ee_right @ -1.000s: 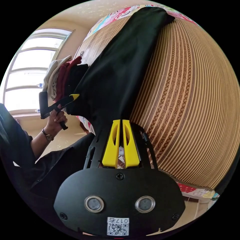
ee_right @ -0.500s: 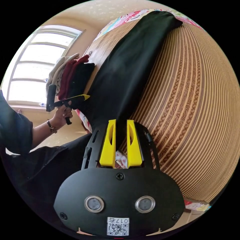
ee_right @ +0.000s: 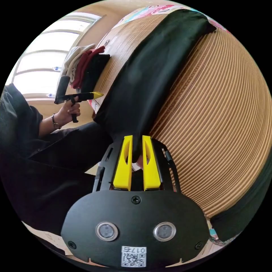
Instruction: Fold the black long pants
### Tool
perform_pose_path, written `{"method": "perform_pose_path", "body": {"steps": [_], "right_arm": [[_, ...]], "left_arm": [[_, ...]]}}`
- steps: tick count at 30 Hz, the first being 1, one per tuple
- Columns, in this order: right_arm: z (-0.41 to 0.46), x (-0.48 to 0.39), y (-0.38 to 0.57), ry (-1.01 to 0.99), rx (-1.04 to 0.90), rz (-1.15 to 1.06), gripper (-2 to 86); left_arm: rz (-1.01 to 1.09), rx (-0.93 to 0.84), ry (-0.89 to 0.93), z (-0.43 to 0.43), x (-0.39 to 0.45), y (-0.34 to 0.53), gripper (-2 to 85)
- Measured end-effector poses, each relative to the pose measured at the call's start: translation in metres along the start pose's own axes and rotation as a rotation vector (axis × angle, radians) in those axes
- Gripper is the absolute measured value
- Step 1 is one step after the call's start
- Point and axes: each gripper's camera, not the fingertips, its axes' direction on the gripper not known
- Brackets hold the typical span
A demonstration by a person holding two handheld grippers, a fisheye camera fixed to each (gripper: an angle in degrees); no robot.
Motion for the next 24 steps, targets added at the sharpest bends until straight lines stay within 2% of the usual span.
{"method": "perform_pose_path", "body": {"steps": [1, 3, 4, 6, 7, 10, 15, 18, 24], "right_arm": [[-0.012, 0.010, -0.006, -0.033, 0.027, 0.019, 9.5], [-0.047, 0.054, -0.040, -0.226, 0.108, 0.067, 11.9], [-0.053, 0.065, -0.050, -0.286, 0.124, 0.069, 12.2], [-0.074, 0.095, -0.091, -0.385, 0.179, 0.095, 13.6], [-0.079, 0.099, -0.101, -0.375, 0.189, 0.095, 14.0], [-0.101, 0.109, -0.142, -0.278, 0.209, 0.114, 15.8], [-0.124, 0.133, -0.189, -0.420, 0.300, 0.199, 16.5], [-0.129, 0.140, -0.210, -0.496, 0.320, 0.229, 14.6], [-0.137, 0.124, -0.227, -0.479, 0.280, 0.169, 9.8]], "left_arm": [[-0.048, 0.040, 0.129, -0.005, -0.013, -0.028, 8.7], [-0.084, 0.033, 0.291, 0.002, -0.031, -0.076, 9.0], [-0.096, 0.008, 0.303, 0.009, -0.038, -0.109, 9.4], [-0.067, -0.061, 0.209, 0.021, -0.039, -0.158, 11.0], [-0.012, -0.107, 0.120, 0.029, -0.034, -0.186, 12.1], [0.099, -0.167, 0.016, 0.047, -0.021, -0.238, 15.0], [0.025, -0.169, 0.133, 0.070, -0.035, -0.283, 13.5], [0.016, -0.164, 0.142, 0.074, -0.041, -0.301, 11.5], [0.035, -0.202, 0.183, 0.078, -0.058, -0.310, 7.6]]}}
